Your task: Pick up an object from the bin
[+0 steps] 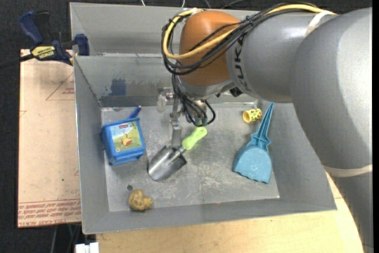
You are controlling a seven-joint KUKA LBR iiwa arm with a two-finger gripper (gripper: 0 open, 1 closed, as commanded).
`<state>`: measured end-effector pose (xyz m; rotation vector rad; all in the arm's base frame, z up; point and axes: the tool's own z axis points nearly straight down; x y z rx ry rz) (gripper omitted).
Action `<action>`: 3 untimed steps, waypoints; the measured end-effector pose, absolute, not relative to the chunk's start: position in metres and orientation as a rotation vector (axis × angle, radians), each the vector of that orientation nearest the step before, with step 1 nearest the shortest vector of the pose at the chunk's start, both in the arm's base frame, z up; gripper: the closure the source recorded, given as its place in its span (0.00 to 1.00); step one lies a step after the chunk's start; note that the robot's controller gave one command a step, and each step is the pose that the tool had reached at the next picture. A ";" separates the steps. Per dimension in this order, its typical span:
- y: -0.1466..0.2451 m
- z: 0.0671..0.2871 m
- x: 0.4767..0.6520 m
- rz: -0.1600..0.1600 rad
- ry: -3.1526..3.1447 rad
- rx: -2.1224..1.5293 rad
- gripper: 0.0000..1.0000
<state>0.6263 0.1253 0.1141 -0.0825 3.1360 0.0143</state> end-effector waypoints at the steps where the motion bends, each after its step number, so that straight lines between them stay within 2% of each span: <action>1: 0.121 0.154 0.620 0.017 3.116 -0.328 0.00; 2: 0.102 0.169 0.613 0.017 3.132 -0.123 0.00; 3: 0.086 0.116 0.575 0.019 3.111 -0.300 0.00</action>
Offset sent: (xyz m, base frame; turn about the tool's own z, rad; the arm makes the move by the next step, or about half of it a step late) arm -0.0151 -0.0291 0.0571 -0.0217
